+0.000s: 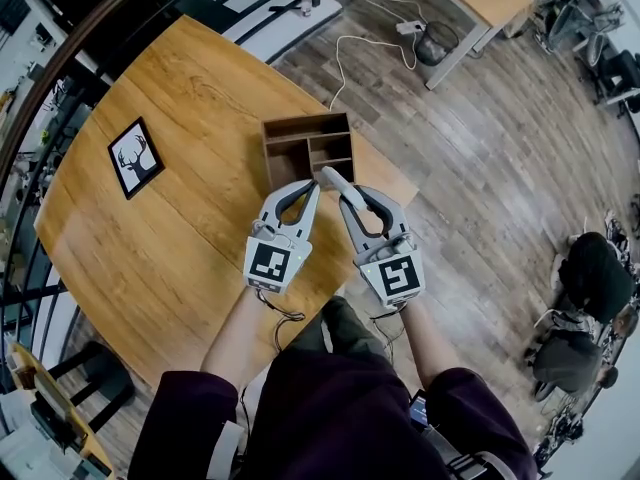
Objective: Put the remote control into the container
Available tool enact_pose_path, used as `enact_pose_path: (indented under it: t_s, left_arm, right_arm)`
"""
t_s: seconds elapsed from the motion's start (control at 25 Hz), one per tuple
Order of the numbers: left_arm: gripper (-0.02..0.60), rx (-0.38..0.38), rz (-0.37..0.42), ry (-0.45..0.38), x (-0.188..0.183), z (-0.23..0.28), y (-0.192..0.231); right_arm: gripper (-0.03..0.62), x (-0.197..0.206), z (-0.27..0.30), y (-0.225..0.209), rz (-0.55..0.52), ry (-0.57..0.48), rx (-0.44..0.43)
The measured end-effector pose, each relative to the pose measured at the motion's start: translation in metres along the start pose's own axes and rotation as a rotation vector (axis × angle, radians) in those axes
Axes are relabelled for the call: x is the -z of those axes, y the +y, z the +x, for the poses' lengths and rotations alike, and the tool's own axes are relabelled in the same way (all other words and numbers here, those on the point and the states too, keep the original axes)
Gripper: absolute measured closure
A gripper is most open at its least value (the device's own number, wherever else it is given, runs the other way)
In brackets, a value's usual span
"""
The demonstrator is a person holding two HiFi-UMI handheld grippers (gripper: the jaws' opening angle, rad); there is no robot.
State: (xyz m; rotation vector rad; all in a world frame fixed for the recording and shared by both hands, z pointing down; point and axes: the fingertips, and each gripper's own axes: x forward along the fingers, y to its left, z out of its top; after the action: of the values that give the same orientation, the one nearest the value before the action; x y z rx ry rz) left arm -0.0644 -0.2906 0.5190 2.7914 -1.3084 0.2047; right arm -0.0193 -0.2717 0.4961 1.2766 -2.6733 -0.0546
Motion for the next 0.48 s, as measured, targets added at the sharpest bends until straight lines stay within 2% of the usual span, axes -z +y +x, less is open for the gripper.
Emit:
enact_pose_path:
  t_s: [0.16,0.48]
  left_arm:
    - [0.571,-0.004,-0.003,0.008,0.004,0.005,0.0]
    - [0.57,-0.015,-0.021,0.02,0.012,0.01,0.004]
  right_arm:
    - [0.48,0.018,0.007,-0.004,-0.004,0.101,-0.042]
    - [0.48,0.045,0.033,-0.007,-0.029,0.199,-0.173]
